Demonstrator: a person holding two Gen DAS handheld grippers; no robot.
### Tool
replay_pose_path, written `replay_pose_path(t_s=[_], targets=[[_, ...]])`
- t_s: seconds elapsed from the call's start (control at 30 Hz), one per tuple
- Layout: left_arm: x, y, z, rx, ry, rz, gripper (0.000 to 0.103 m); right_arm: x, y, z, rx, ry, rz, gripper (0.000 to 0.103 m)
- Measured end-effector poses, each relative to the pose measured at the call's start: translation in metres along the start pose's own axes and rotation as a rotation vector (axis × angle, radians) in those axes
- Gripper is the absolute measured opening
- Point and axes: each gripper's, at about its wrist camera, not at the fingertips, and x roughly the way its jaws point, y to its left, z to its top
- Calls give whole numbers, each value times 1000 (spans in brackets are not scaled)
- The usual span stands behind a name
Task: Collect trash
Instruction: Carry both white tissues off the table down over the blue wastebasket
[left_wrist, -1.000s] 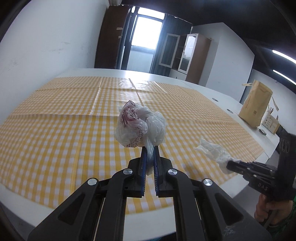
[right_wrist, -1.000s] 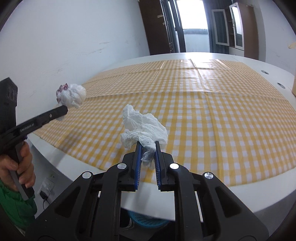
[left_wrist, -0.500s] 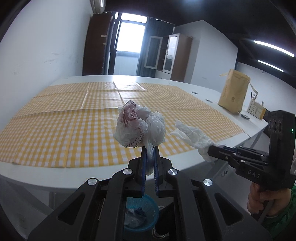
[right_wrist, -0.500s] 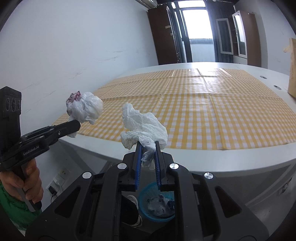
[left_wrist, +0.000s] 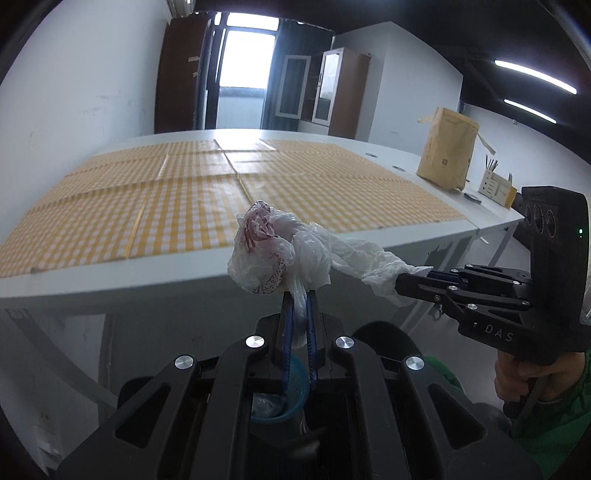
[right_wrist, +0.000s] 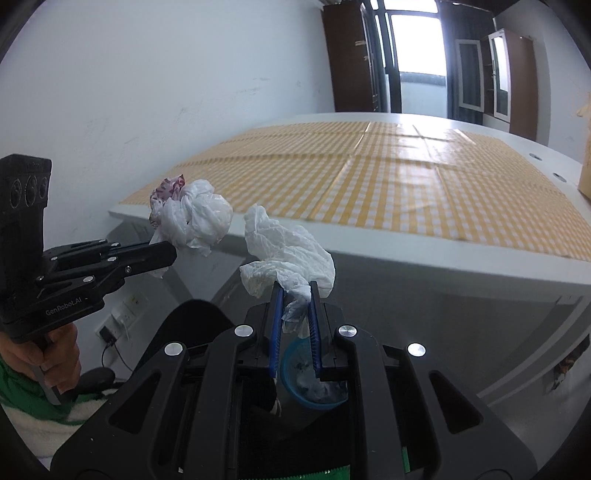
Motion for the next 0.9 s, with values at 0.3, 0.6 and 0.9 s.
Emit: replay_pose_path(t_s=[0.3, 0.6, 0.9], targets=[[26, 16, -39, -35, 109, -17, 6, 32, 7, -31, -9, 108, 8, 12], [75, 34, -68, -100, 227, -48, 6, 87, -10, -55, 44, 223, 5, 12], [134, 59, -95, -163, 342, -20, 6, 151, -33, -75, 117, 341, 6, 12]])
